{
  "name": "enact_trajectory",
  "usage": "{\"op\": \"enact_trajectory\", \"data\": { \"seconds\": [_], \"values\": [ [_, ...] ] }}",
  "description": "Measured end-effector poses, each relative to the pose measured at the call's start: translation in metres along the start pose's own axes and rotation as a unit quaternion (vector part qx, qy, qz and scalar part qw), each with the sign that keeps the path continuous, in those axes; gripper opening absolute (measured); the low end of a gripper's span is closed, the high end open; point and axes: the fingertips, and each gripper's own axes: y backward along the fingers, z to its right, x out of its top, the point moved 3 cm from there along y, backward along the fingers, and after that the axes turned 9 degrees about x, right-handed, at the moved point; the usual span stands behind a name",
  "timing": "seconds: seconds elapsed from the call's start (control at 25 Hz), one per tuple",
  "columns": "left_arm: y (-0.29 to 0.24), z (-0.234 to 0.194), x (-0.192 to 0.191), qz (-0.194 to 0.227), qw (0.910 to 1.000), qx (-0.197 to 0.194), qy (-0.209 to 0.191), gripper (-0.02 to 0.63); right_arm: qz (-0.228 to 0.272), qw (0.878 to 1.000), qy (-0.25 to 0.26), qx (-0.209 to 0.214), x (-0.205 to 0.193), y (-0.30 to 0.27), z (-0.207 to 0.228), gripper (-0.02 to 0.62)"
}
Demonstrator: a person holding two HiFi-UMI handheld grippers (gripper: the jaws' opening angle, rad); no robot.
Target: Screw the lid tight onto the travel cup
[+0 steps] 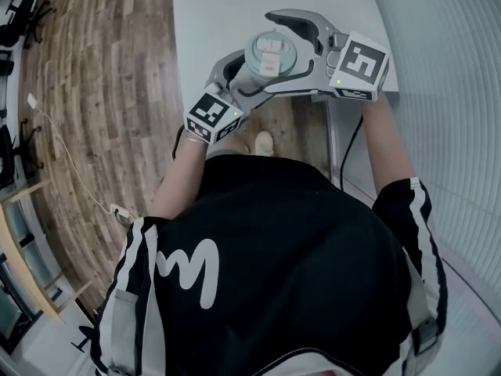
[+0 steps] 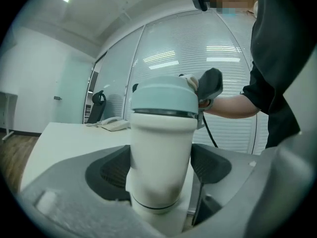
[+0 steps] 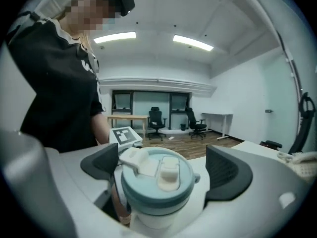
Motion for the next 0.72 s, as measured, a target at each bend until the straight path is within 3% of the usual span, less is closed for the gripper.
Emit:
{"op": "enact_trajectory", "data": {
  "seconds": [0.16, 0.28, 0.4, 0.52, 0.72],
  "values": [
    [0.003, 0.001, 0.000, 0.000, 1.0000, -0.002, 0.001, 0.388, -0.024, 0.997, -0.023, 0.063, -0.005, -0.014, 0.006, 0.531],
    [0.005, 0.001, 0.004, 0.001, 1.0000, -0.001, 0.004, 0.388, -0.013, 0.998, -0.024, 0.065, 0.000, -0.017, 0.005, 0.529],
    [0.003, 0.001, 0.005, -0.001, 1.0000, 0.001, 0.003, 0.388, 0.004, 0.999, -0.031, 0.024, 0.001, -0.012, 0.008, 0.528],
    [0.003, -0.003, 0.001, -0.001, 1.0000, -0.001, 0.002, 0.388, -0.004, 0.997, -0.054, -0.047, -0.006, -0.015, 0.012, 0.528],
    [0.005, -0.006, -0.005, -0.001, 1.0000, 0.003, 0.003, 0.388, -0.020, 0.982, -0.083, -0.168, -0.014, -0.019, 0.016, 0.528]
  ]
}}
